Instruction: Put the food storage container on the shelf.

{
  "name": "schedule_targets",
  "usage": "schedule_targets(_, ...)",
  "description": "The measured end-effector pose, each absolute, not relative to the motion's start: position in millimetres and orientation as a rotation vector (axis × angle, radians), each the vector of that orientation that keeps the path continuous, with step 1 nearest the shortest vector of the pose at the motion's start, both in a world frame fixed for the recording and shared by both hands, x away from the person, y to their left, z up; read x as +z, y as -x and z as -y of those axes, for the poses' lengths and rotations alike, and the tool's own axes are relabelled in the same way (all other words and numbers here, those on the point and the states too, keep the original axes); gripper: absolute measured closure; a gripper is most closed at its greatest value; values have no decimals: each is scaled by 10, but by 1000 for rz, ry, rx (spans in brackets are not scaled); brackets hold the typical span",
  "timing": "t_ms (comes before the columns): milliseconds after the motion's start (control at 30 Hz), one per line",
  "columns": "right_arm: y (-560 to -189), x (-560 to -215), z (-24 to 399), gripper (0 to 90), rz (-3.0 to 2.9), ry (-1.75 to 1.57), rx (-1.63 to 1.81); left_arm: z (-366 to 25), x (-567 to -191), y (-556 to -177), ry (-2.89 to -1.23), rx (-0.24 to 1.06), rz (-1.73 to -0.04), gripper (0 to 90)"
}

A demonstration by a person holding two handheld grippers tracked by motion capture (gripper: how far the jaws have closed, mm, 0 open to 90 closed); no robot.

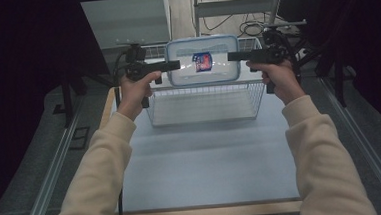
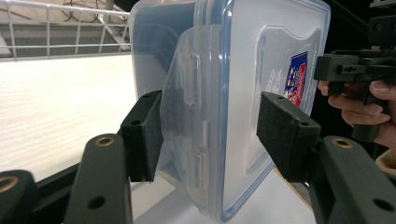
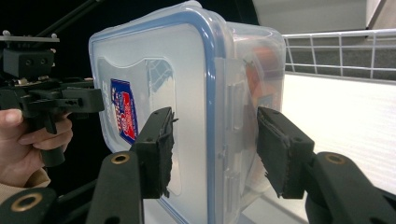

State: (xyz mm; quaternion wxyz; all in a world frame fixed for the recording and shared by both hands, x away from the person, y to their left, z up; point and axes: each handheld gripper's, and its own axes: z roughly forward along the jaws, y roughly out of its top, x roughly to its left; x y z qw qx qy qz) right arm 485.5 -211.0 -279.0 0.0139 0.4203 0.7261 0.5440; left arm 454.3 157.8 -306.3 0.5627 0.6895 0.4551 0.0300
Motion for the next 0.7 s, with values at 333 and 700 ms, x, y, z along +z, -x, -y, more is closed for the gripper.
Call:
schedule_targets(333, -5017, -2915, 2106, 478, -2278, -1396, 1673, -1584, -3150, -4721, -1633, 30, -1102, 413)
schedule_targets(700, -5129, -2952, 2098, 451, -2244, -1458, 1689, -1556, -3124, -4895, -1614, -33, -1173, 390)
